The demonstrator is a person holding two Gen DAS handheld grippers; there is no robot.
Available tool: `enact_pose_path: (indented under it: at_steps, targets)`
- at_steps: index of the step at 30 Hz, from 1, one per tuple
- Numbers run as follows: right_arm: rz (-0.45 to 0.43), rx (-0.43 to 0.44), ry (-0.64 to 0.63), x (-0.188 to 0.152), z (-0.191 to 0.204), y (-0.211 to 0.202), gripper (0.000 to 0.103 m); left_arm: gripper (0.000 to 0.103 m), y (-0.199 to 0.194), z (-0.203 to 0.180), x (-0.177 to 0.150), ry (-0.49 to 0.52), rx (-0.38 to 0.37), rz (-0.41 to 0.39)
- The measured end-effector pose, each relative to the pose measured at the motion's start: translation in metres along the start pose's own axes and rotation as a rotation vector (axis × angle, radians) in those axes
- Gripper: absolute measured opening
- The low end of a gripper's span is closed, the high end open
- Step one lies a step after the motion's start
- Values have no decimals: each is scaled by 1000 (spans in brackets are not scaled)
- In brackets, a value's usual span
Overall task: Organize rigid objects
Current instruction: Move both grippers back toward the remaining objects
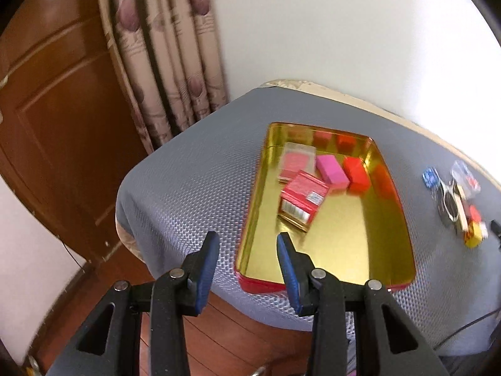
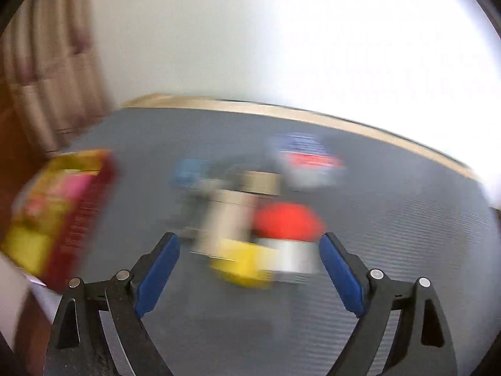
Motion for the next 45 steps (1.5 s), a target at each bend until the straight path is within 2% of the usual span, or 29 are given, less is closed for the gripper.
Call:
enact_pose_path:
  at_steps: [3,5,7,9,11,14,22,26,28,29,32,34,36,39,45]
  targets:
    - [3,-136,27,-13,-66,3,89,39,-7,-24,-1,85,13,-38]
    - [5,-175,64,-18,-99,5,90,39,-12,-39,-3,137,24,-59]
    - [24,-195,98,-25,-123,11,92,39,-18,-59,-6,188,5,-72]
    - [53,-202,145,-35,-144,18,93,39,-24,-82,-9,230,-43,-79]
    - [95,-162,223,-44,-158,24,94,39,-30,-110,-12,264,-119,-73]
    - [97,-129,309,-46,-171,23,94,39,-30,-159,-15,317,-259,-16]
    - [94,-69,332,-46,-176,24,96,39,-21,-286,-28,468,-460,116]
    - [91,-31,337,-47,-172,24,96,39,-15,-332,-29,450,-562,195]
    - [89,-18,338,-48,-167,24,96,39,-10,-348,-24,463,-602,203]
    - [88,-8,338,-48,-166,24,96,39,-6,-358,-21,506,-609,191]
    - [85,16,341,-48,-163,23,96,39,0,-373,-19,633,-637,173]
    - [83,27,342,-48,-163,23,96,39,4,-376,-15,699,-626,151]
    - [81,36,342,-48,-161,23,96,39,2,-383,-16,755,-690,173]
    - [79,44,342,-49,-162,21,96,39,0,-392,-18,850,-730,174]
    - [85,55,338,-48,-158,24,96,39,7,-407,-25,1040,-722,178]
Point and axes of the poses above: each gripper's, at about its wrist camera, not at the fingertips, and y roughly the way its jaws point, z to its left, x to its top, the point moved 9 cm from there along y, roughly the way its jaws point
